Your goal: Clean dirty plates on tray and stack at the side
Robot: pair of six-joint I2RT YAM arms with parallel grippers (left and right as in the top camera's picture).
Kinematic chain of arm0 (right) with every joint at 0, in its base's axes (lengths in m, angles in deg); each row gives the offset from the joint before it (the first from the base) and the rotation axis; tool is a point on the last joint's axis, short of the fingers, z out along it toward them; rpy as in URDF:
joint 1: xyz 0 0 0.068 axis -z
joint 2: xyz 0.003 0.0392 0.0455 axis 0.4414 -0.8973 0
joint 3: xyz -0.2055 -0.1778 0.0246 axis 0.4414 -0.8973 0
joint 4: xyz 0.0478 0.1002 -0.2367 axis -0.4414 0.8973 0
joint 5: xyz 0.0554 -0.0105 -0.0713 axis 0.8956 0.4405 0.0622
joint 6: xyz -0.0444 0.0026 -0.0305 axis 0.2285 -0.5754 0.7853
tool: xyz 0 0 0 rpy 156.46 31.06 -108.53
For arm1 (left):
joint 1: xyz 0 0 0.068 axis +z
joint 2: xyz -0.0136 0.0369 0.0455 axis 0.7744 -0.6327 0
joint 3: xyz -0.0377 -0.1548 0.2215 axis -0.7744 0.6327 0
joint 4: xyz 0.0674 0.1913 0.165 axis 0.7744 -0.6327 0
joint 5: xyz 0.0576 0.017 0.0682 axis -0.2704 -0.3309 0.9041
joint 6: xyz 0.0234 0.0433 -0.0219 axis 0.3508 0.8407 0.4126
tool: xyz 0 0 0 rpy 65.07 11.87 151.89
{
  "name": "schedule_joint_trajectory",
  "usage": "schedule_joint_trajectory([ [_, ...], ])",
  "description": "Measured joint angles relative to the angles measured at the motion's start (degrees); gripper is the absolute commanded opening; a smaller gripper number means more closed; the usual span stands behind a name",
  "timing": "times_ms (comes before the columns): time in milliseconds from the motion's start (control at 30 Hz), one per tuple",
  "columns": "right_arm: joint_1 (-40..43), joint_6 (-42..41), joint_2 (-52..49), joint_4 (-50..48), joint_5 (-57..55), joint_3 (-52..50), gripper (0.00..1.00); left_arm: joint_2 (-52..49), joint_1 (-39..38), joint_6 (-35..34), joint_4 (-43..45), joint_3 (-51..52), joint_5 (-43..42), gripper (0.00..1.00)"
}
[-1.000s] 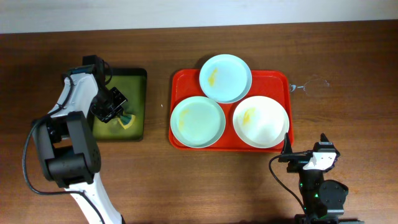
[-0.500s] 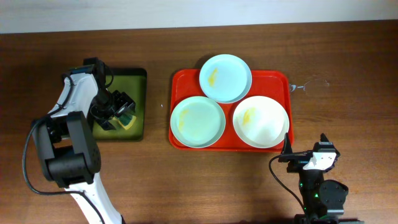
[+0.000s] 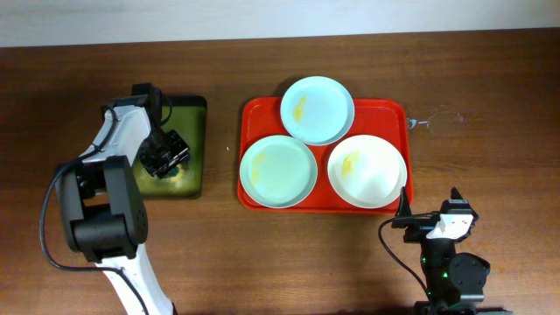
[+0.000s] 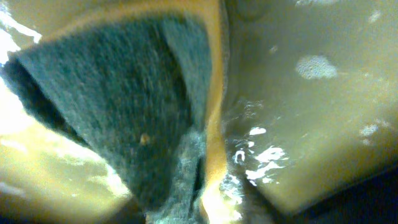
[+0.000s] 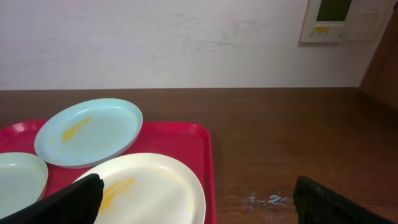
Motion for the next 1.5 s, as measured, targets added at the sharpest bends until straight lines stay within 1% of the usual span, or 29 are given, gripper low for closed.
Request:
schedule_joint_trajectory([
  [100, 0.00, 0.02, 0.00, 0.00, 0.00, 0.00, 0.99, 0.00, 0.02, -0.15, 4.28, 0.09, 4.94, 1.00],
  [133, 0.00, 0.02, 0.00, 0.00, 0.02, 0.00, 0.98, 0.00, 0.02, -0.15, 5.25, 0.09, 6.43, 0.79],
  [167, 0.00, 0.02, 0.00, 0.00, 0.00, 0.00, 0.98, 0.00, 0.02, -0.13, 5.38, 0.09, 6.91, 0.61],
  [233, 0.00, 0.02, 0.00, 0.00, 0.00, 0.00, 0.98, 0.00, 0.02, -0.07, 5.42, 0.09, 7.48, 0.13],
  [267, 0.00, 0.02, 0.00, 0.00, 0.00, -0.02, 0.98, 0.00, 0.02, -0.17, 5.40, 0.09, 7.93, 0.00],
  [367, 0.00, 0.02, 0.00, 0.00, 0.00, -0.02, 0.98, 0.00, 0.02, -0.04, 5.25, 0.09, 8.13, 0.00],
  [433, 0.00, 0.02, 0.00, 0.00, 0.00, -0.02, 0.98, 0.00, 0.02, -0.04, 2.60, -0.42, 8.13, 0.00],
  [467, 0.00, 0.02, 0.00, 0.00, 0.00, -0.02, 0.98, 0.00, 0.02, -0.04, -0.31, -1.60, 8.13, 0.00],
  [567, 0.00, 0.00, 0.00, -0.02, 0.00, 0.00, 0.98, 0.37, 0.02, -0.04, -7.76, -9.73, 8.11, 0.00],
  [633, 0.00, 0.00, 0.00, 0.00, 0.00, 0.00, 0.98, 1.97, 0.02, -0.04, -9.97, -14.14, 8.13, 0.00],
  [733, 0.00, 0.00, 0.00, 0.00, 0.00, 0.00, 0.98, 3.65, 0.02, -0.04, -7.17, -14.25, 8.22, 0.00],
  [800, 0.00, 0.02, -0.04, 0.00, 0.00, -0.02, 0.98, 3.85, 0.00, -0.04, -0.46, -7.41, 8.35, 0.00],
  [833, 0.00, 0.04, -0.02, 0.02, 0.00, -0.02, 0.98, 3.85, 0.00, -0.04, 0.94, -3.93, 8.44, 0.00],
  [867, 0.00, 0.02, -0.02, 0.00, 0.00, 0.00, 0.98, 3.80, 0.02, -0.04, -0.11, -1.73, 8.48, 0.00],
  [900, 0.00, 0.00, 0.00, 0.00, 0.00, 0.00, 0.98, 3.80, 0.15, 0.72, -1.95, -1.88, 7.93, 0.00],
  [933, 0.00, 0.00, -0.02, 0.00, 0.00, 0.00, 0.98, 3.96, 0.35, 1.53, -3.54, -3.17, 7.17, 0.00],
  [967, 0.00, 0.00, 0.00, 0.00, 0.00, 0.00, 0.98, 5.14, 0.76, 3.72, -7.30, -6.99, 4.92, 0.00],
  [1033, 0.00, 0.02, -0.02, 0.00, 0.02, 0.00, 0.98, 13.11, 0.33, 6.75, -7.96, -10.78, 1.88, 0.00],
  [1133, 0.00, 0.00, 0.00, 0.00, 0.02, 0.00, 0.98, 25.29, -5.11, 9.40, -8.39, -13.51, -0.09, 0.00],
  [1167, 0.00, 0.02, 0.00, 0.00, 0.00, 0.00, 0.98, 26.32, -8.07, 9.94, -8.26, -13.55, -0.57, 0.00],
  [1233, 0.00, 0.02, 0.00, 0.02, 0.02, 0.00, 0.98, 24.46, -13.03, 10.05, -5.07, -10.29, -0.83, 0.00],
  [1367, 0.00, 0.02, 0.00, 0.02, 0.02, 0.00, 0.99, 15.87, -26.49, 9.40, 6.54, 0.04, -0.96, 0.00],
  [1467, 0.00, 0.02, 0.00, 0.00, 0.00, 0.00, 0.98, 10.38, -32.92, 9.20, 12.46, 1.97, -0.96, 0.00],
  [1500, 0.00, 0.00, 0.00, 0.00, 0.02, -0.02, 0.98, 7.13, -35.56, 9.20, 14.49, 2.03, -0.98, 0.00],
])
